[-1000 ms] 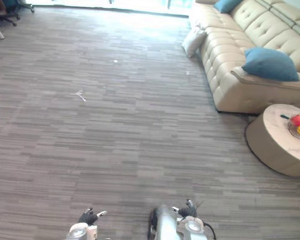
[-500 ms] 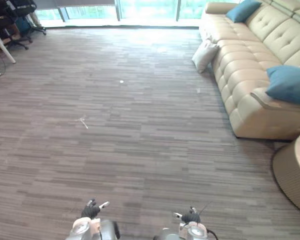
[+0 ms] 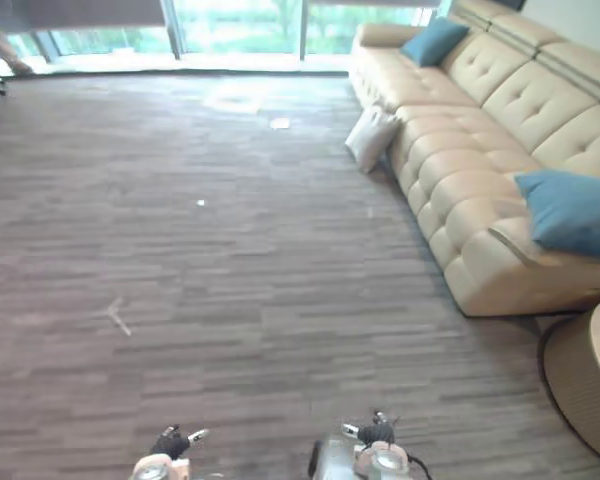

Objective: Pick up cushions and gather them together orderly.

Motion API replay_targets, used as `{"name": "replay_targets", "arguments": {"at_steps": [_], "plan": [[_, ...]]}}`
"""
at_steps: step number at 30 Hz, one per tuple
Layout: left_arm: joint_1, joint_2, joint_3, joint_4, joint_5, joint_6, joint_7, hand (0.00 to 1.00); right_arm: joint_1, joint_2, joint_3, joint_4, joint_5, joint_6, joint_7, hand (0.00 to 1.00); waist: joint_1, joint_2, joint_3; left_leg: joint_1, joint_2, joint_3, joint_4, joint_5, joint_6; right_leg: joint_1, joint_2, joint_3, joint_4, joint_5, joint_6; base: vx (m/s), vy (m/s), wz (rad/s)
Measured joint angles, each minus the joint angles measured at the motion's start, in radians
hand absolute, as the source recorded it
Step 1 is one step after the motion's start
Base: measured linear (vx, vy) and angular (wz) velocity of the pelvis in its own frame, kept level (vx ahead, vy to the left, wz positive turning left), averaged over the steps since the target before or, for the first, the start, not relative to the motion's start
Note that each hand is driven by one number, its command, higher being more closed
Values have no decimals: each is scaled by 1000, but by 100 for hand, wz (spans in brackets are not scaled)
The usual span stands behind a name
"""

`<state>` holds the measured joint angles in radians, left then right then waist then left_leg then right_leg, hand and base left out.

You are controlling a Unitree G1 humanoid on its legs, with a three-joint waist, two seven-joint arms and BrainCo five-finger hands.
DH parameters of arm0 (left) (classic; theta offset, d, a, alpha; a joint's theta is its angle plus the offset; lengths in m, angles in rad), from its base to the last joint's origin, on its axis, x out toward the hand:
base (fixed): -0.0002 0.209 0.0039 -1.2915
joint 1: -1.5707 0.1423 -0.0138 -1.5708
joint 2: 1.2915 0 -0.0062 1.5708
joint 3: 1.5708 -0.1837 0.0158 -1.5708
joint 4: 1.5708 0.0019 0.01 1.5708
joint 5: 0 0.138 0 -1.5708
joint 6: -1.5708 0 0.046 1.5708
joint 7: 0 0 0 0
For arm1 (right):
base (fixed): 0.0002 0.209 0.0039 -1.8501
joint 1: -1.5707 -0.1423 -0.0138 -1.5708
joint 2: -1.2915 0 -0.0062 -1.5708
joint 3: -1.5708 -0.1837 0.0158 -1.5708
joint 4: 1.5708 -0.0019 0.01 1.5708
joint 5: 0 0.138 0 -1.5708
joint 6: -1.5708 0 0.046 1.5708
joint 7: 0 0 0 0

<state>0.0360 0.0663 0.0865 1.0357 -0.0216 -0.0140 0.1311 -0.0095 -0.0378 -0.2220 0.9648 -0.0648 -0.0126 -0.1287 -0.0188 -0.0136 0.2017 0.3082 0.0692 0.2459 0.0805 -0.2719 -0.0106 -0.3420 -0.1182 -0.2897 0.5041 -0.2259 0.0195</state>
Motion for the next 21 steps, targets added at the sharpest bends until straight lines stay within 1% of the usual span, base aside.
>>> {"name": "replay_targets", "arguments": {"at_steps": [1, 2, 3, 4, 5, 6, 7, 8, 9, 10, 11, 12, 13, 14, 15, 16, 17, 18, 19, 20, 21], "plan": [[4, 4, 1, 0, 2, 0, 0, 0, 5, -7, -2, 0, -11, 3, 0, 0, -3, -12, 4, 42, -9, -13, -11, -2, 0, -6, 10, 18, -153, 104, -5, 719, -115, 49], [9, 4, 2, 0, 2, 0, 0, 0, 12, -16, -5, 4, -15, 6, 0, 0, -9, -13, 7, 73, -12, -32, -7, -6, -3, 1, 22, 58, -156, 203, -17, 906, -171, 62], [16, -13, 14, 0, 8, 0, -1, 0, 19, -33, -7, 5, -24, 18, 0, 0, -24, 4, 5, 96, 16, -67, 17, -5, -5, 7, 31, 78, -81, 193, -58, 907, -199, 53], [16, -30, 15, -6, 25, -4, -3, 0, 21, -44, -11, 5, -40, 23, -1, 0, -20, 24, 7, 85, 28, -79, 83, 14, -38, -1, 22, 74, 5, 124, -79, 729, -186, 37], [16, -37, 16, -9, 30, -6, -3, 0, 21, -49, -17, 2, -44, 23, -4, 0, -24, 33, 10, 68, 34, -93, 160, 29, -61, 1, 17, 68, 55, 77, -85, 682, -187, 13], [14, -48, 26, -13, 31, -3, -2, 0, 22, -58, -16, -9, -46, 33, -2, 0, -32, 54, 16, -1, 57, -120, 355, 70, -123, 35, 19, 53, 74, 21, -88, 664, -176, 8], [15, -61, 59, -39, 37, -1, -3, 0, 22, -71, -7, -12, -46, 38, -5, 0, -35, 74, 33, -135, 108, -147, 681, 169, -205, 118, 44, 47, 39, -17, -93, 775, -170, 4], [16, -69, 71, -52, 38, -1, -3, 0, 22, -76, -7, -10, -45, 41, -7, 0, -32, 85, 37, -187, 140, -138, 810, 166, -205, 160, 60, 45, 13, -23, -98, 622, -110, -3], [18, -72, 84, -64, 39, -1, -3, 0, 23, -78, -6, -5, -44, 46, -9, 0, -25, 92, 41, -230, 171, -113, 923, 148, -190, 221, 76, 46, -22, -28, -103, 594, -77, -16], [25, -70, 93, -87, 39, -1, -2, 0, 36, -72, 5, -8, -42, 49, -11, 0, -17, 81, 43, -302, 204, -65, 1016, 102, -151, 335, 87, 49, -103, -33, -100, 452, -52, -11], [29, -69, 91, -100, 38, -2, -2, 0, 40, -65, 11, -10, -41, 49, -12, 0, -15, 70, 38, -350, 207, -40, 1015, 83, -127, 387, 85, 50, -155, -37, -92, 532, -72, -5], [31, -58, 89, -109, 37, -8, -3, 0, 45, -58, 14, -7, -27, 49, -12, 0, -12, 58, 36, -415, 213, -1, 961, 52, -101, 452, 83, 55, -220, -34, -87, 595, -42, -9], [29, -50, 81, -117, 37, -17, -2, 0, 44, -48, 13, -3, -12, 49, -12, 0, 3, 52, 39, -482, 198, 41, 774, 20, -76, 526, 76, 61, -288, -32, -80, 582, -14, -14], [29, -47, 79, -118, 37, -19, -3, 0, 44, -46, 12, -2, -12, 50, -13, 0, 7, 50, 41, -492, 189, 47, 722, 18, -74, 541, 72, 62, -299, -34, -75, 595, 67, -23], [26, -44, 77, -124, 30, -26, -4, 0, 46, -38, 11, -2, -12, 49, -13, 0, 19, 41, 41, -520, 141, 43, 532, 30, -67, 580, 49, 69, -326, -47, -52, 408, 95, -19], [24, -44, 73, -125, 27, -28, -3, 0, 46, -36, 11, -2, -11, 48, -13, 0, 25, 39, 41, -531, 113, 35, 405, 63, -71, 602, 38, 75, -341, -58, -34, 520, 158, -30], [26, -44, 65, -124, 17, -31, -1, 0, 49, -42, 11, 6, -11, 43, -13, 0, 27, 45, 38, -539, 73, -11, 199, 137, -101, 641, 34, 90, -375, -73, -10, 521, 217, -46], [26, -43, 58, -127, -3, -35, -3, 0, 44, -43, 24, 33, -12, 40, -15, 0, 38, 46, 36, -554, 66, -35, 184, 245, -111, 673, 33, 114, -395, -90, 9, 543, 251, -59], [24, -39, 48, -129, -2, -37, -3, 0, 42, -40, 33, 40, -13, 42, -17, 0, 45, 28, 30, -556, 49, -39, 203, 288, -84, 685, 19, 135, -395, -97, 10, 595, 274, -63], [23, -18, 45, -130, 2, -36, -2, 0, 43, -9, 34, 40, -13, 40, -19, 0, 46, -4, 11, -552, 14, -38, 220, 275, -53, 678, -20, 159, -358, -93, 0, 623, 260, -44], [24, -6, 41, -126, 2, -28, -2, 0, 53, 7, 32, 30, -14, 36, -25, 0, 38, -28, -6, -549, -6, -30, 226, 248, -15, 615, -51, 187, -248, -83, -8, 613, 256, -31]]}}
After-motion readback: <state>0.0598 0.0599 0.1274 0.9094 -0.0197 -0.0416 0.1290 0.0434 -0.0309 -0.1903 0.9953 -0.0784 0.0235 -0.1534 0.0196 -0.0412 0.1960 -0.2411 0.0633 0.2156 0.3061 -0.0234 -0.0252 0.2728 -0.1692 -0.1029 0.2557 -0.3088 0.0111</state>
